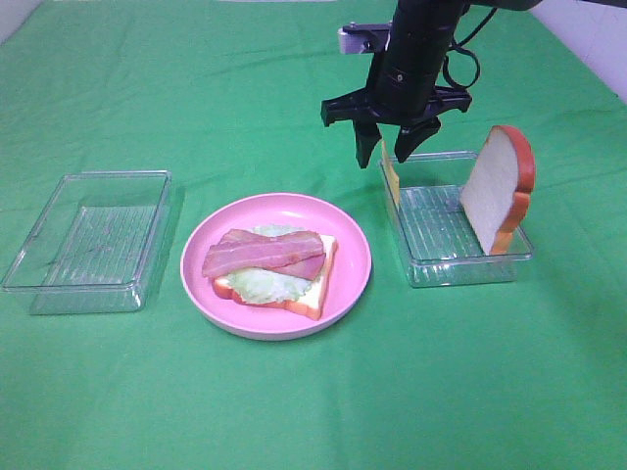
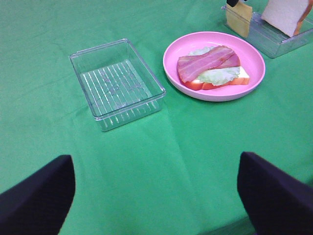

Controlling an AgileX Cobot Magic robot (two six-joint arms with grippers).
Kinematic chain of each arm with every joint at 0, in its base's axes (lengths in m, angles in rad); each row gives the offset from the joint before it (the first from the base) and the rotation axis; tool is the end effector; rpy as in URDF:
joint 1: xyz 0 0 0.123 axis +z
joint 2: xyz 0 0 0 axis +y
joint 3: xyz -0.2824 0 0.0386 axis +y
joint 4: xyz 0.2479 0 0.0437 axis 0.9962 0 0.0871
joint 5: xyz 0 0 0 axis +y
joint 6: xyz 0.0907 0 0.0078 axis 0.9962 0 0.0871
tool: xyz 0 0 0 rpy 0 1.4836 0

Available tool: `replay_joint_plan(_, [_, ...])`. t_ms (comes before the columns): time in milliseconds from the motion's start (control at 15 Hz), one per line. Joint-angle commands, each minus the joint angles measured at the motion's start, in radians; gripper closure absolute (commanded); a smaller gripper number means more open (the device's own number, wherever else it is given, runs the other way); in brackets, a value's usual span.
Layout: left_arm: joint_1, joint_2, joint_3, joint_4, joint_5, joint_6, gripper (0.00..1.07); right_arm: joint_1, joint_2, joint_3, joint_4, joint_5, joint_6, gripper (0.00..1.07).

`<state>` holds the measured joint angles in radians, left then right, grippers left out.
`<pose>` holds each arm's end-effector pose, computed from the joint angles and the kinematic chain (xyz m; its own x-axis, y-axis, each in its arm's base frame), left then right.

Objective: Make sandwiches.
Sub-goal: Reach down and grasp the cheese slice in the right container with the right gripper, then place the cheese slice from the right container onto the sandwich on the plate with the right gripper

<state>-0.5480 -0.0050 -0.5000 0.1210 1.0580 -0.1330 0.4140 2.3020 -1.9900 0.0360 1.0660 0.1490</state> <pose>0.0000 0.0112 0.2778 -0.4121 0.1660 -0.8959 0.4086 0.9125 -0.0188 0.4490 0.2004 0.1855 -0.9356 -0.2302 -0.2678 -0.2587 0.9630 0.0757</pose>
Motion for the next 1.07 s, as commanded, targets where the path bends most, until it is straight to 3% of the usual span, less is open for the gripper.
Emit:
replay_joint_plan(67, [-0.002,-0.02,0.001,-0.006,-0.011,0.002,0.21,-0.003,0.017,-0.006,-0.018,0.016,0.007,0.58])
replay_joint_plan(267, [-0.002,-0.02,0.001,-0.006,-0.011,0.002,0.21,-0.003,0.035,-0.006,-0.022,0.028,0.011,0.63])
replay_joint_plan(400, [-0.002,-0.02,0.001,-0.006,-0.011,0.002,0.21,-0.003,0.036,-0.006,-0.026,0.028,0.011,0.79])
replay_joint_plan(467, [-0.002,-0.02,0.001,-0.006,-0.011,0.002,0.21,-0.003,0.036,-0.006,-0.027,0.033,0.011,0.93])
replay_joint_plan(600, [-0.002,-0.02,0.001,-0.006,-0.011,0.002,0.21,-0.003,0.036,-0.006,-0.03,0.037,0.011,1.06])
replay_joint_plan(1067, [-0.002,-0.02,0.001,-0.006,-0.011,0.002,0.21,-0.001,-0.011,-0.008,-0.036,0.062,0.002,1.07])
